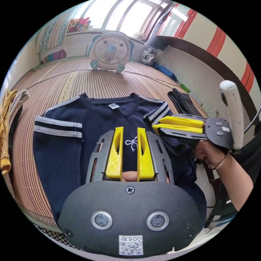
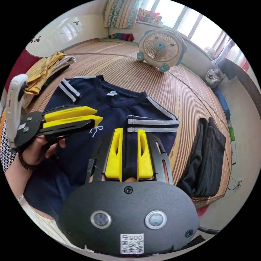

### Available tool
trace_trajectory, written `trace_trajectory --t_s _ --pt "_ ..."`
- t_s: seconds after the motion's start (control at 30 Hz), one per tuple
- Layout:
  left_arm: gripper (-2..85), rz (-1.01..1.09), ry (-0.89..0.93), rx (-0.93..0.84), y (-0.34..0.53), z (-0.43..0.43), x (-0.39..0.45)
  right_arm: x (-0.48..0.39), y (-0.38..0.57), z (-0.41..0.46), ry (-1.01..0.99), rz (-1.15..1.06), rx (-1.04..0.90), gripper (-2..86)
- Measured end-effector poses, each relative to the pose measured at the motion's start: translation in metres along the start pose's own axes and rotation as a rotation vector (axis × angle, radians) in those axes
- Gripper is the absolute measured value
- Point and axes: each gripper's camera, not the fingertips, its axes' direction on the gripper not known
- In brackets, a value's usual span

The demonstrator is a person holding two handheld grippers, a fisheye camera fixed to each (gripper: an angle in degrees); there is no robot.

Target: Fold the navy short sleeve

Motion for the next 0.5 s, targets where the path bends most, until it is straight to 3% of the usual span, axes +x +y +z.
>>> trace_trajectory --t_s 0.17,0.23,0.5 --pt "8.6 -0.009 0.012 0.009 0.001 -0.008 -0.003 0.010 -0.001 0.002 -0.018 0.065 0.004 2.7" --pt "8.6 -0.012 0.020 0.011 0.002 -0.012 -0.004 0.017 0.002 -0.021 -0.046 0.101 0.088 0.5" --pt "8.6 0.004 0.020 0.006 0.005 -0.026 0.001 0.054 -0.017 -0.043 -0.073 0.241 0.111 0.1"
